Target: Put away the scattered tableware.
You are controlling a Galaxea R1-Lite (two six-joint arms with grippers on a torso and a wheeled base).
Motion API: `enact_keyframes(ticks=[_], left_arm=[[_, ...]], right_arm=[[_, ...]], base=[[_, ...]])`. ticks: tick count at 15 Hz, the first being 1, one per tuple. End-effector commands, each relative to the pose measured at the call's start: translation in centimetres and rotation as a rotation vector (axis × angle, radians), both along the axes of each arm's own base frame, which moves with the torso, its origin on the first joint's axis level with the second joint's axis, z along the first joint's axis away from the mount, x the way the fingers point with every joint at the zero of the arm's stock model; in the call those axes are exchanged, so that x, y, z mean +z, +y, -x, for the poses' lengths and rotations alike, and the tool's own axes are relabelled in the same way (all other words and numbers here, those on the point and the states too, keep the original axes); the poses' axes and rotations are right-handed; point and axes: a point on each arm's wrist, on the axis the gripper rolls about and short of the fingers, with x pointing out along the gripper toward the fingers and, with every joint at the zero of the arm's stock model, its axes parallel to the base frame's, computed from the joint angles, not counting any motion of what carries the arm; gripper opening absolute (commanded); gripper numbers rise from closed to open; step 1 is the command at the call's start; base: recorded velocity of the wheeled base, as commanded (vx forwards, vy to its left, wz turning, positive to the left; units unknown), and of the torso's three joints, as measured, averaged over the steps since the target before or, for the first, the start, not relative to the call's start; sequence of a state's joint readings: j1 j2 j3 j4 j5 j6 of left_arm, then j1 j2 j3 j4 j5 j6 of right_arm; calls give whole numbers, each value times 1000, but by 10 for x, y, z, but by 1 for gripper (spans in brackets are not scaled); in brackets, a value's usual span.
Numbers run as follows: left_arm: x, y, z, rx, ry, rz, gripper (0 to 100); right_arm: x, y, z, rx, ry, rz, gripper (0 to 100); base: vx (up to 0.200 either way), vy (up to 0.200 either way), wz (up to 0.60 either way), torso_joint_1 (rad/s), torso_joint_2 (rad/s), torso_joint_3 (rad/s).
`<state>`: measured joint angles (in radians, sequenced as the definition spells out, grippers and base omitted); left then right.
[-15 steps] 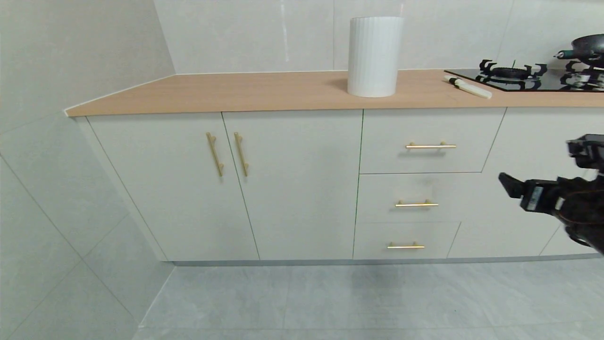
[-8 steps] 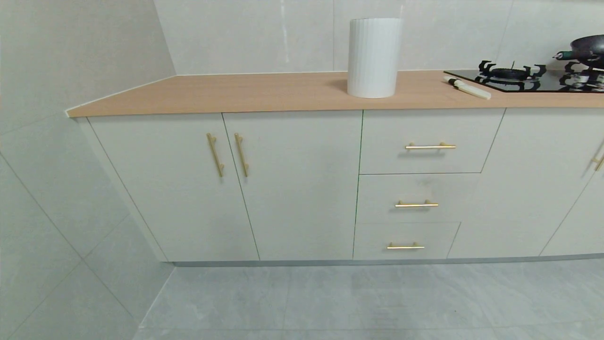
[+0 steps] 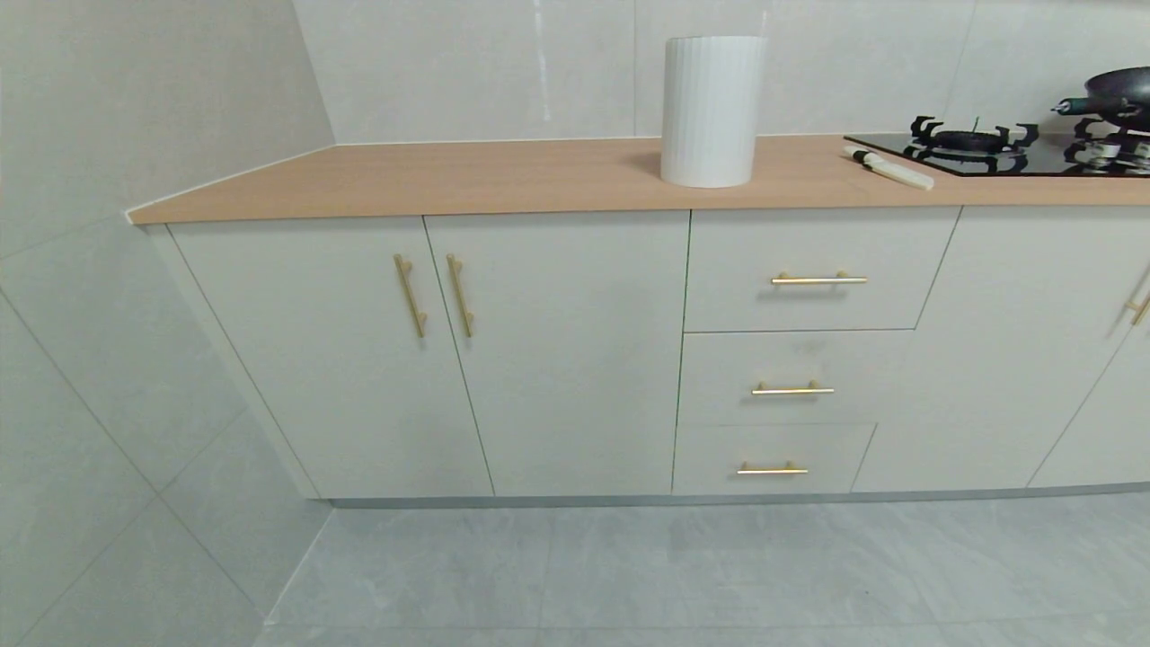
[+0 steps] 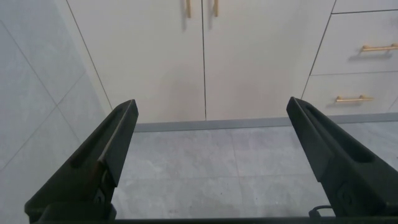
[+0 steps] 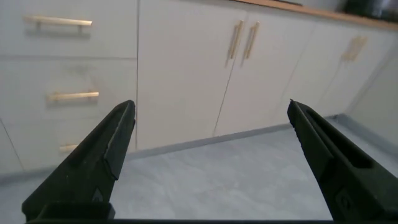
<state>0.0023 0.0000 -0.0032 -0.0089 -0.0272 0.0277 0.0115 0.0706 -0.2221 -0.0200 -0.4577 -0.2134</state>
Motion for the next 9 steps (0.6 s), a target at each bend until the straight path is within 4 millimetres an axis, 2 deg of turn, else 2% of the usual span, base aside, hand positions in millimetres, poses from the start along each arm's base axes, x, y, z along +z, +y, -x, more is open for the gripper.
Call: enact_keyframes(ticks=[1,3,8,9], left_arm=[[0,0,0,0,0,0,100],[0,0,0,0,0,0,100],[0,0,0,0,0,0,100],[0,0,0,2,-2,2,100]], right_arm=[[-15,0,4,3,-37,-28,100],[-49,4,-13,155,25,-76,100],[-64,11,-16,472,129,-148,100],[-64,11,-17,472,138,-150,100]], base=[[0,0,0,0,0,0],[0,0,0,0,0,0],[0,0,0,0,0,0],[0,0,0,0,0,0]])
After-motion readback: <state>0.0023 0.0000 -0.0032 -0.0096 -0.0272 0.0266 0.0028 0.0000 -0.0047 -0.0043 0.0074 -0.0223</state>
